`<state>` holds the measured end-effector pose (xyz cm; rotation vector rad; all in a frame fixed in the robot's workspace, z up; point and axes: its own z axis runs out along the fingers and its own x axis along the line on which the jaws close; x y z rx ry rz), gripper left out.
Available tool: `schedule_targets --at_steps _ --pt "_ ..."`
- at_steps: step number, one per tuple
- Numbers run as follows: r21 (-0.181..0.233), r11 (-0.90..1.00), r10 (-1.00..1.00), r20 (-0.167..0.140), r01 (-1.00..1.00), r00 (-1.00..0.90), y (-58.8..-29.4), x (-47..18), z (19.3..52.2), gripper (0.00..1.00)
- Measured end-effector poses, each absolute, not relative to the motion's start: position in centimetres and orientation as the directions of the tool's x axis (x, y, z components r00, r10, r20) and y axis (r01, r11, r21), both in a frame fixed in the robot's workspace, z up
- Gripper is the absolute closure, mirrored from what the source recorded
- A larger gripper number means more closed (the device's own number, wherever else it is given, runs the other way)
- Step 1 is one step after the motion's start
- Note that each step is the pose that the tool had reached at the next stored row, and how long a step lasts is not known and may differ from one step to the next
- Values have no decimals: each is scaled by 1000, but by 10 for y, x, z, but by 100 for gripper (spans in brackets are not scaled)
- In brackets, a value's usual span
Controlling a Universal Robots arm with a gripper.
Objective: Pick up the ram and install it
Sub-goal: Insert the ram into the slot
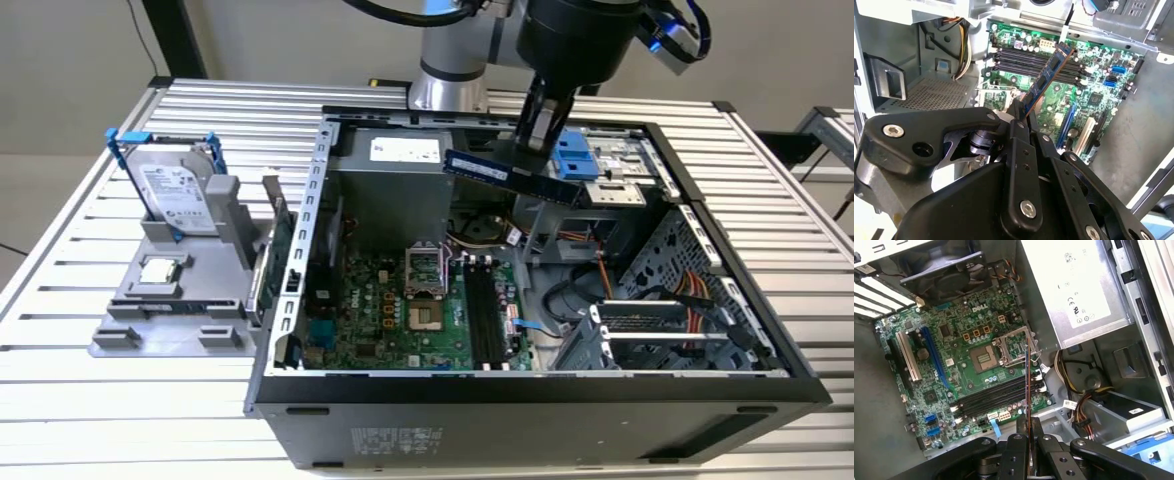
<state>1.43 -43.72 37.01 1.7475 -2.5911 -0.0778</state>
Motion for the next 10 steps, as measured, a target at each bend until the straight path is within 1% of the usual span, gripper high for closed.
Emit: schedule_targets --at_steps 10 --pt "50 411 -911 -15 -910 -412 -440 14 370 100"
